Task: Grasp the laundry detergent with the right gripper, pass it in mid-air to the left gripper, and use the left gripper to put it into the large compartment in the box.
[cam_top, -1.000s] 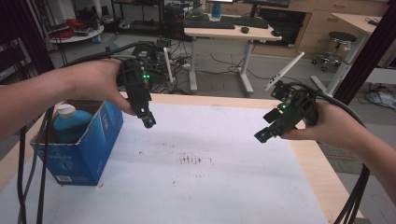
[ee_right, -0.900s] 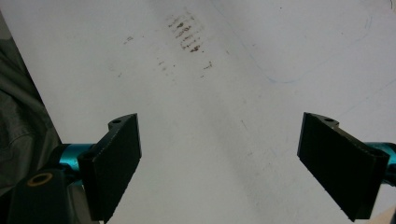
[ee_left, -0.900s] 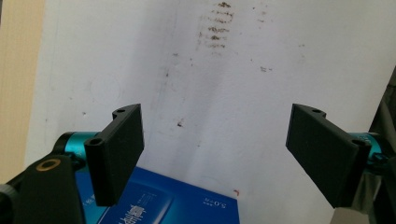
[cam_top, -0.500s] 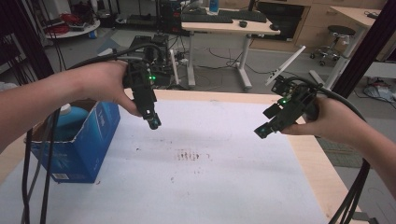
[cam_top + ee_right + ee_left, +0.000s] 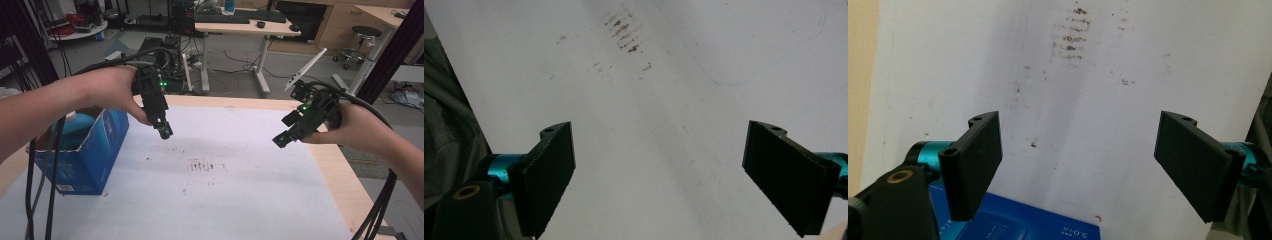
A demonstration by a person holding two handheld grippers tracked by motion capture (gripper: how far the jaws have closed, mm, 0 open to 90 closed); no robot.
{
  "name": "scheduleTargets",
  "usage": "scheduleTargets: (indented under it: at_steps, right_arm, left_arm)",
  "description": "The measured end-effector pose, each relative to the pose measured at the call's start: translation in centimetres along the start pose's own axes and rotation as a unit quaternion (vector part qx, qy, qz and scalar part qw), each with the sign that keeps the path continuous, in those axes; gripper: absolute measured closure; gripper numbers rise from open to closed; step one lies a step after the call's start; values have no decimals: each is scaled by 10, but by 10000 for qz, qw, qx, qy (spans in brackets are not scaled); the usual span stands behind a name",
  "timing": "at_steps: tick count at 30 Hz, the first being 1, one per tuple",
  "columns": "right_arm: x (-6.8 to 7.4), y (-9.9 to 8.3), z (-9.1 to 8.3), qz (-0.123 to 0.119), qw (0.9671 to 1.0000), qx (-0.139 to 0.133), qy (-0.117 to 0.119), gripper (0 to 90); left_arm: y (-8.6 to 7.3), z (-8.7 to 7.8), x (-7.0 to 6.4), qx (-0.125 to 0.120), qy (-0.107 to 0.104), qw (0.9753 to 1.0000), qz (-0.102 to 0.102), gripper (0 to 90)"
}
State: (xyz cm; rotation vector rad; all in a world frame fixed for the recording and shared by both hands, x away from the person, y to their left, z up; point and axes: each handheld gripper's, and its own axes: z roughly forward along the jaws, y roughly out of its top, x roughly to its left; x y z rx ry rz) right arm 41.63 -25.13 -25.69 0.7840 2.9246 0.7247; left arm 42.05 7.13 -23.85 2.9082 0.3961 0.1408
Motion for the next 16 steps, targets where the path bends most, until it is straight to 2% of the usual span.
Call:
scheduleTargets:
  at_steps: [16]
  right_arm:
    - [0,-5,0,29,10000,-10,2,132]
  left_arm:
    - [0,-1,0,-36,25,10000,-30,194]
